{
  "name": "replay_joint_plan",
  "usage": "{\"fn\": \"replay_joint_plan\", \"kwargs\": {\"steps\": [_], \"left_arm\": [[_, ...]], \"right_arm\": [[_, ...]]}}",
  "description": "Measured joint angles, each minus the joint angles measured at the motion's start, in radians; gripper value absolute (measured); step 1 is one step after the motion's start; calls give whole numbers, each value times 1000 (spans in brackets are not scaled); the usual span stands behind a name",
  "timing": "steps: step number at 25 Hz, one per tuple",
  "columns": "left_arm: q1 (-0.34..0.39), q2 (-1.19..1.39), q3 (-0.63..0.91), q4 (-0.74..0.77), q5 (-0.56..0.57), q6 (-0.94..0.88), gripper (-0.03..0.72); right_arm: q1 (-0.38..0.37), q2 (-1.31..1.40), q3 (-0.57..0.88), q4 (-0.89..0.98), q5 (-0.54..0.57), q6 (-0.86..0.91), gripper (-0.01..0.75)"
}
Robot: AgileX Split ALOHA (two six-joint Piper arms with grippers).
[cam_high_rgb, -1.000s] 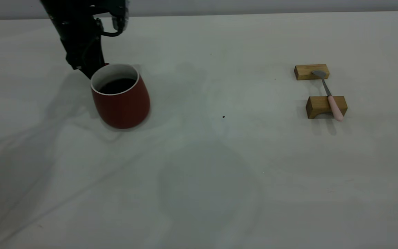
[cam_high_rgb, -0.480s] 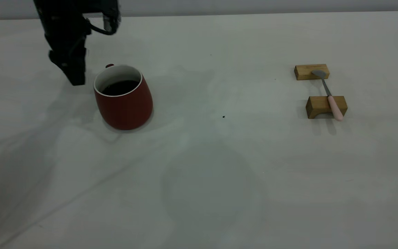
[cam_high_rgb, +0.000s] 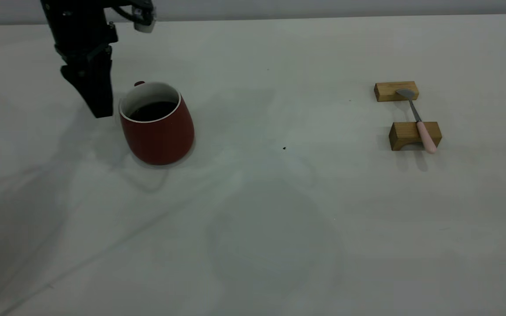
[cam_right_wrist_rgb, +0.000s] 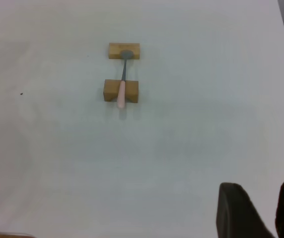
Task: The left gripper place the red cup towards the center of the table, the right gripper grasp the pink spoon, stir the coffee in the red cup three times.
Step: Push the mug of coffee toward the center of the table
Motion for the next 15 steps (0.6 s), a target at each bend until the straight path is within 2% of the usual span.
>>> {"fn": "replay_joint_plan", "kwargs": {"steps": [8, 15], "left_arm": [[-4, 31, 0, -9, 0, -18, 426], [-40, 53, 0, 8, -27, -23, 426]], "right_arm": [[0, 0, 0, 0, 0, 0, 238], [0, 0, 0, 0, 0, 0, 238]]}}
